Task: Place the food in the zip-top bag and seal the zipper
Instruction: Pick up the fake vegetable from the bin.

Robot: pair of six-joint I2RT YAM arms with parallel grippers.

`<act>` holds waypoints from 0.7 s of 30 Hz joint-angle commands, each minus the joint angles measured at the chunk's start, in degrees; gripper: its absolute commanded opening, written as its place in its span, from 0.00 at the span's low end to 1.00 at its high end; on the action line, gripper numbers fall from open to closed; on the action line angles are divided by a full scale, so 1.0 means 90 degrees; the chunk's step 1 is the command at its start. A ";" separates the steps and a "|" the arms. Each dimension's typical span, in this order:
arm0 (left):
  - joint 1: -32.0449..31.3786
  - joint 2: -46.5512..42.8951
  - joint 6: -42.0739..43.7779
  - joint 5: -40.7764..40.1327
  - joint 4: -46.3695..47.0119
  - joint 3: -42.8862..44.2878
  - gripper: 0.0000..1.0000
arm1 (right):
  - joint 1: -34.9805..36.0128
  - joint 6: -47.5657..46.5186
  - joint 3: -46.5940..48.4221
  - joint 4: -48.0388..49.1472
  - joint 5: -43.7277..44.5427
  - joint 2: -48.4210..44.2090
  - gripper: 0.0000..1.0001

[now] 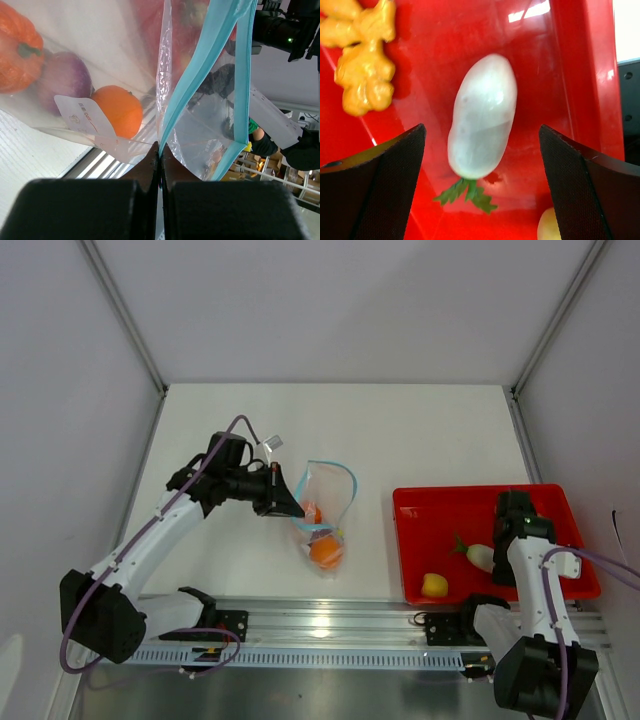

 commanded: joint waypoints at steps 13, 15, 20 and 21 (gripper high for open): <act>0.0025 -0.0150 -0.0123 0.0116 0.0067 0.0037 0.01 | -0.0691 -0.0514 -0.0759 0.1507 -0.0087 0.0517 0.76; 0.0025 -0.0120 -0.0123 0.0145 0.0106 0.0027 0.01 | -0.0691 -0.0630 -0.0856 0.1731 -0.0185 0.0634 0.65; 0.0025 -0.0071 -0.0162 0.0165 0.0233 0.0037 0.01 | -0.0691 -0.1002 -0.0887 0.1888 -0.0546 0.0664 0.49; 0.0025 -0.0052 -0.0182 0.0174 0.0272 0.0037 0.01 | -0.0691 -0.1060 -0.0867 0.1889 -0.0624 0.0577 0.45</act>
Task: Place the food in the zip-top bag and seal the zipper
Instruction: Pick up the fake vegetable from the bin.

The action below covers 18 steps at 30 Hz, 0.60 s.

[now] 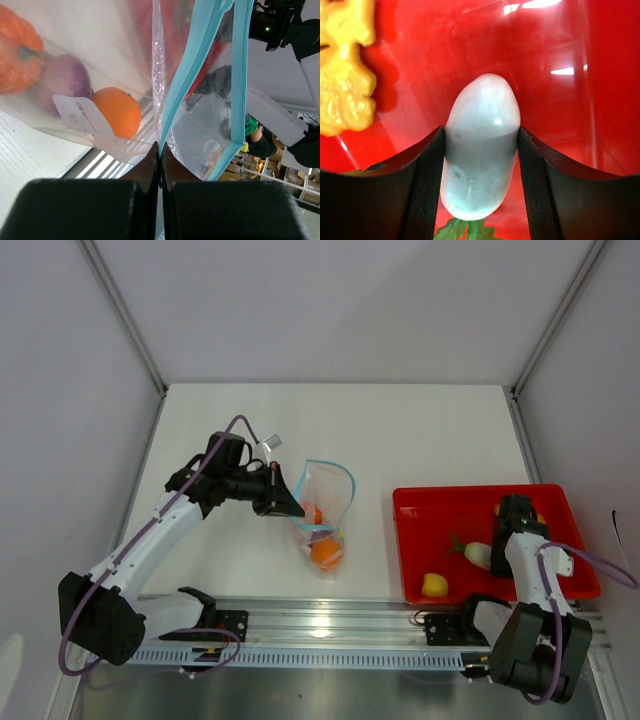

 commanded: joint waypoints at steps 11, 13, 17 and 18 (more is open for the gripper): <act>0.0025 0.0257 -0.0063 0.0131 0.0424 0.0095 0.01 | 0.1137 -0.1339 0.2066 -0.0585 -0.0765 -0.0804 0.00; 0.0025 0.0277 -0.0063 0.0082 0.0453 0.0095 0.00 | 0.1866 -0.1749 0.2641 -0.0295 -0.0734 -0.0882 0.00; 0.0025 0.0346 -0.0063 0.0082 0.0482 0.0134 0.01 | 0.3324 -0.3669 0.3619 0.0234 -0.1221 -0.0504 0.00; 0.0025 0.0346 -0.0063 0.0043 0.0482 0.0134 0.01 | 0.3626 -0.3936 0.3756 0.0457 -0.1445 -0.0444 0.00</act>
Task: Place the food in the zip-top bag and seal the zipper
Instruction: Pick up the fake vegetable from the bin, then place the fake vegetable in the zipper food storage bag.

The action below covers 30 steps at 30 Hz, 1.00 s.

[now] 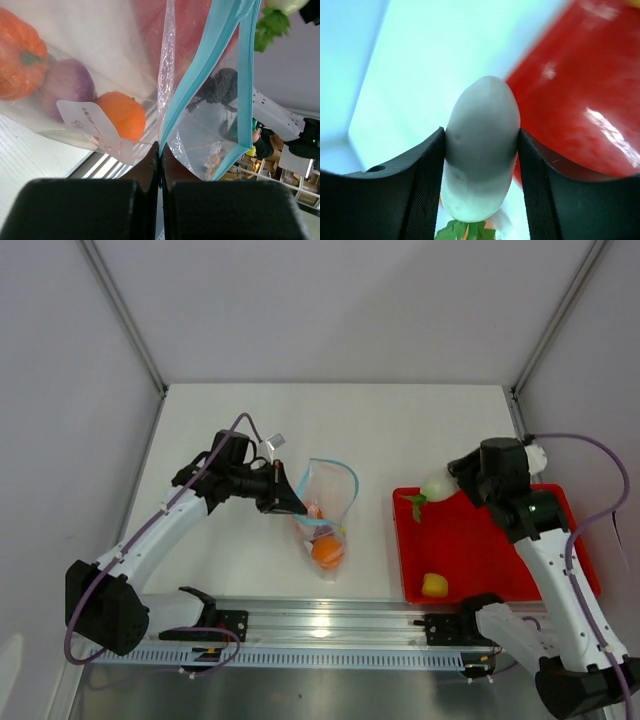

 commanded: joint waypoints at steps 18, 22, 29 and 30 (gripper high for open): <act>-0.0044 -0.0151 -0.0063 -0.0106 -0.0019 0.0310 0.01 | 0.5122 -0.3862 0.2744 0.2465 0.1065 0.1828 0.00; -0.0044 -0.0180 -0.0063 -0.0106 -0.0048 0.0329 0.00 | 0.5248 -0.3959 0.2696 0.2905 0.1318 0.2286 0.00; -0.0053 -0.0219 -0.0102 -0.0077 -0.0087 0.0408 0.01 | 0.5590 -0.4349 0.1917 0.4406 0.1582 0.2619 0.00; -0.0053 -0.0229 -0.0102 -0.0058 -0.0126 0.0446 0.01 | 0.5600 -0.4447 0.1808 0.4564 0.1592 0.2639 0.00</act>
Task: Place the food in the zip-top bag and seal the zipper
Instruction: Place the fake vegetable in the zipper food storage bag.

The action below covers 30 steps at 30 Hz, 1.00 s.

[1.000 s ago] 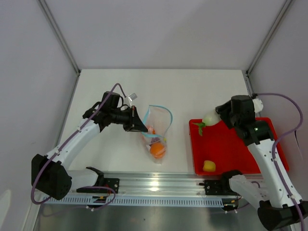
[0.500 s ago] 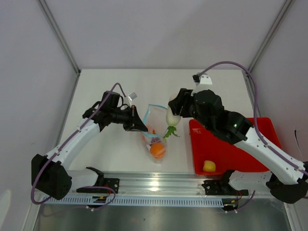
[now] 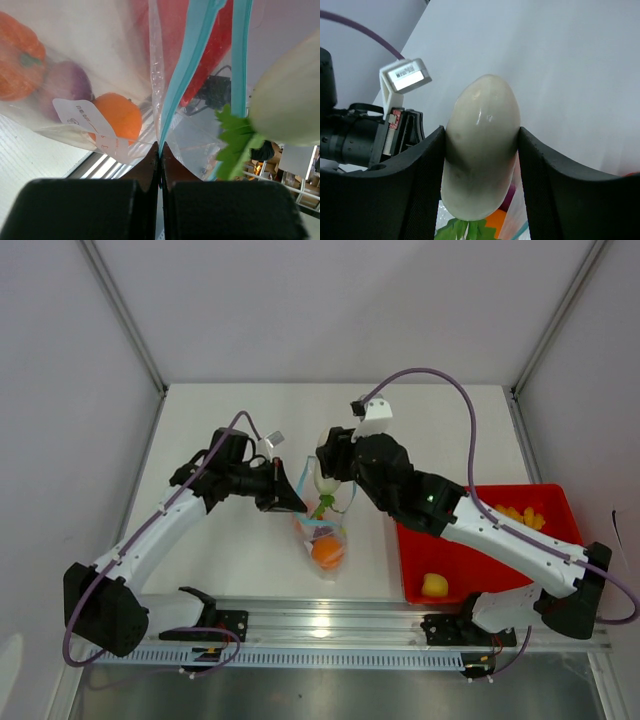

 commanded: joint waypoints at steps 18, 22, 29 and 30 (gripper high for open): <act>-0.0034 -0.0373 -0.0117 -0.0114 -0.0159 0.0430 0.01 | 0.0880 -0.0773 -0.2335 0.2561 0.0493 -0.0282 0.00; -0.0034 -0.0383 -0.0117 -0.0133 -0.0149 0.0421 0.00 | 0.0930 -0.0832 -0.2423 0.2395 0.0288 -0.0282 0.00; -0.0044 -0.0441 -0.0087 -0.0143 -0.0188 0.0401 0.01 | 0.0696 -0.0354 -0.1556 0.0835 -0.0366 0.0254 0.00; -0.0034 -0.0451 -0.0087 -0.0143 -0.0198 0.0382 0.01 | 0.0686 -0.0247 -0.1264 0.0658 -0.0454 0.0458 0.00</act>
